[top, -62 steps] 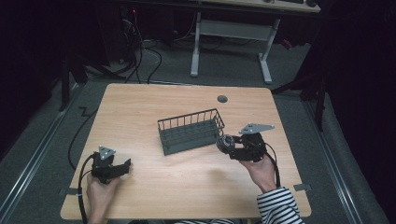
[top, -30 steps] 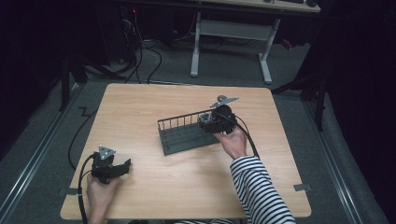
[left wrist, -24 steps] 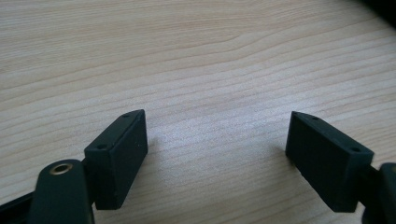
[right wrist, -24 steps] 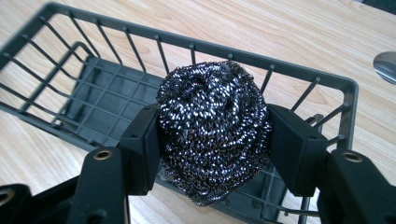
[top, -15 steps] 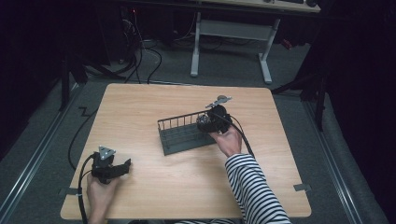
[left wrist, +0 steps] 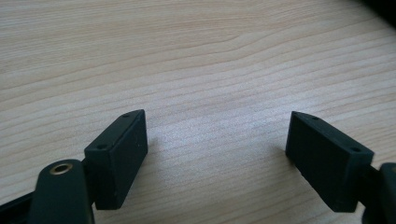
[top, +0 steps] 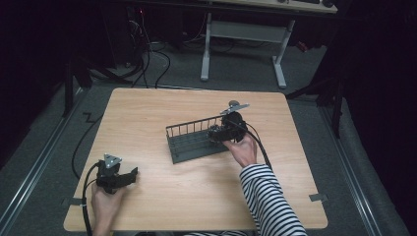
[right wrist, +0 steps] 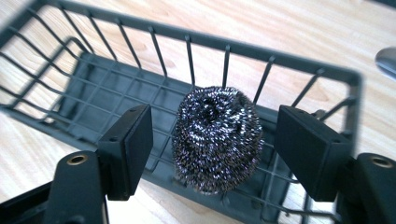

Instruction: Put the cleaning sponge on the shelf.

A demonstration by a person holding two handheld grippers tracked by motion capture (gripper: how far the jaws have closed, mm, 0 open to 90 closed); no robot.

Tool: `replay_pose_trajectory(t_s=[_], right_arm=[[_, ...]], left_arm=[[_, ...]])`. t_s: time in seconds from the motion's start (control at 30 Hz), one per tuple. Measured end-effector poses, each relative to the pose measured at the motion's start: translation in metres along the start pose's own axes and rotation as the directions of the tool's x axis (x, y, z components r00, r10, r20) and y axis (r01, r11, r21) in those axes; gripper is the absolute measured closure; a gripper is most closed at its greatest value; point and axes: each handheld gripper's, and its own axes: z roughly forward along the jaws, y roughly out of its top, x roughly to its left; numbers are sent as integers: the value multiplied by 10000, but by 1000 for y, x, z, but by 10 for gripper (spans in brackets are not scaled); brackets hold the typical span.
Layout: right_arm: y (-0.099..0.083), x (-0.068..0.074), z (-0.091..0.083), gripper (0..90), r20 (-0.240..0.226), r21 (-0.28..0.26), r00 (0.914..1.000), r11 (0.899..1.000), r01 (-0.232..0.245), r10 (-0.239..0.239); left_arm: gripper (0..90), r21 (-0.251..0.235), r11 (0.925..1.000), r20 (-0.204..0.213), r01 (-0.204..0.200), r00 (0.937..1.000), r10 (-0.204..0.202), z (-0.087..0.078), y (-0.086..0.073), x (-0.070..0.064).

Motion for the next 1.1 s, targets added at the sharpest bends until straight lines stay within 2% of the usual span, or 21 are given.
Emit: replay_pose_trajectory(t_s=[0.03, 0.2, 0.47, 0.57, 0.83, 1.07, 1.1], right_arm=[[-1, -1, -10, 287, -34, -255, 10000, 9997, -8, 8], [-7, -4, -30, 305, -130, -908, 9999, 9958, -102, 91], [-19, -14, -50, 316, -49, -1242, 9996, 9919, -267, 263], [-27, -19, -64, 329, -52, -1563, 9989, 9866, -467, 464], [-37, -26, -82, 331, 38, -1764, 9982, 9825, -589, 605], [-42, -26, -95, 332, 193, -1859, 9984, 9814, -477, 522], [-42, -26, -96, 332, 305, -1860, 9988, 9820, -331, 394]], left_arm=[[213, 1, 10000, 1, -1, 10000, 1, 0, 0, 0], [213, 2, 10000, 1, 0, 10000, 0, 0, 0, 0], [213, 1, 10000, 0, 2, 10000, -2, 0, 0, 0], [213, -3, 10000, 1, 4, 10000, -4, 0, 0, 0], [213, -1, 10000, 4, -1, 10000, 1, 0, 0, 0], [213, -4, 10000, 4, 14, 10000, -14, 0, 0, 0], [213, -3, 10000, 5, 12, 10000, -12, 0, 0, 0]])
